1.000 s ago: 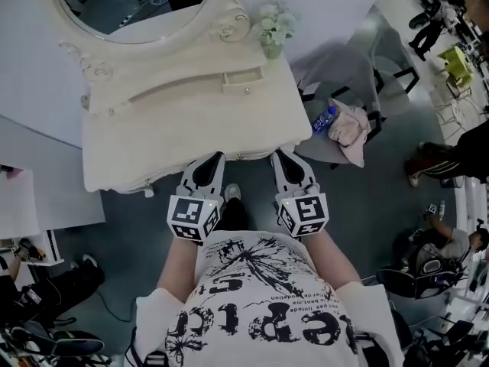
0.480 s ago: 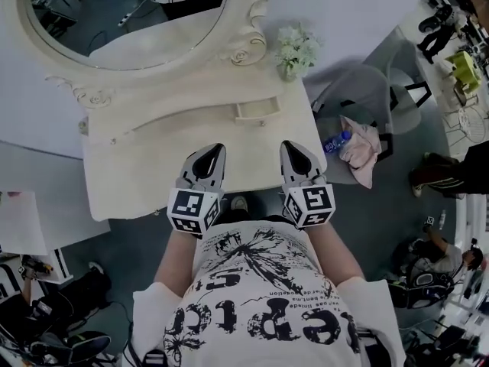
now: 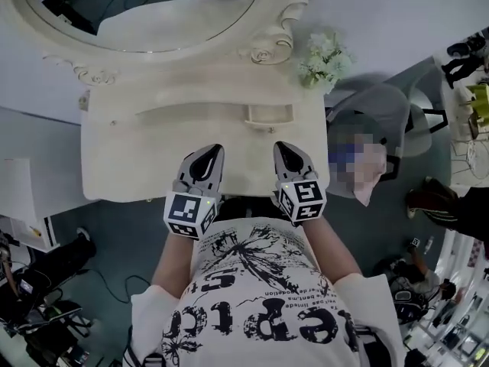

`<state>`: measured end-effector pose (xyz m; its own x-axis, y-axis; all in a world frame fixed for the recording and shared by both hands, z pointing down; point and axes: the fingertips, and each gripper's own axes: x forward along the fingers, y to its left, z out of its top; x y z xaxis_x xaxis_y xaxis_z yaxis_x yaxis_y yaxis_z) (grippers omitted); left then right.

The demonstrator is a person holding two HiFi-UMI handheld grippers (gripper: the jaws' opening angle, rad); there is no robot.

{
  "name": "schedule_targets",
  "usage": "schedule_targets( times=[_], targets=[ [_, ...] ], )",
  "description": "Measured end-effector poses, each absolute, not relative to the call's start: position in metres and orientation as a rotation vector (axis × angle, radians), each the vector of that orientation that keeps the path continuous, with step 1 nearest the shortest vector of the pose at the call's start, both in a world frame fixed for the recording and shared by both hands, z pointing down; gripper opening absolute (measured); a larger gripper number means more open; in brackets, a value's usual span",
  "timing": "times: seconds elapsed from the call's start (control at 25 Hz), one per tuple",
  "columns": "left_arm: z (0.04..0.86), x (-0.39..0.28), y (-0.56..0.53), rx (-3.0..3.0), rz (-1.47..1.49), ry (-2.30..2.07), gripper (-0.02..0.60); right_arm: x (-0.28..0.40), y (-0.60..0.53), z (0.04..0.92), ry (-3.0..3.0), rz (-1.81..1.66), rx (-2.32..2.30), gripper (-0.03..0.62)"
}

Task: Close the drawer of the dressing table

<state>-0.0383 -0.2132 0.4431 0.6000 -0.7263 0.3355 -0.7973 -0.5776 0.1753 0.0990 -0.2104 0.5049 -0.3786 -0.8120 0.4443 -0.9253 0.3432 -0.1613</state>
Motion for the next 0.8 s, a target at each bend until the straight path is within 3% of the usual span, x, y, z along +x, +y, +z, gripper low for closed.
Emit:
schedule_targets(
  times=[0.44, 0.48, 0.56, 0.8],
  targets=[
    [0.515, -0.038, -0.221, 2.326, 0.401, -1.294, 0.02, 0.113, -0.237, 0.615, -2.15, 0.707, 1.409, 0.023],
    [0.519, -0.036, -0.221, 2.318, 0.412, -1.29, 0.02, 0.115, -0.24, 0.62, -2.137, 0.704, 1.415, 0.036],
    [0.524, -0.033, -0.221, 2.316, 0.428, -1.282, 0.02, 0.116, -0.246, 0.626, -2.127, 0.718, 1.417, 0.125],
    [0.529, -0.026, -0.223, 2.306, 0.432, -1.27, 0.02, 0.115, -0.256, 0.64, -2.079, 0.821, 1.457, 0.135]
  ],
)
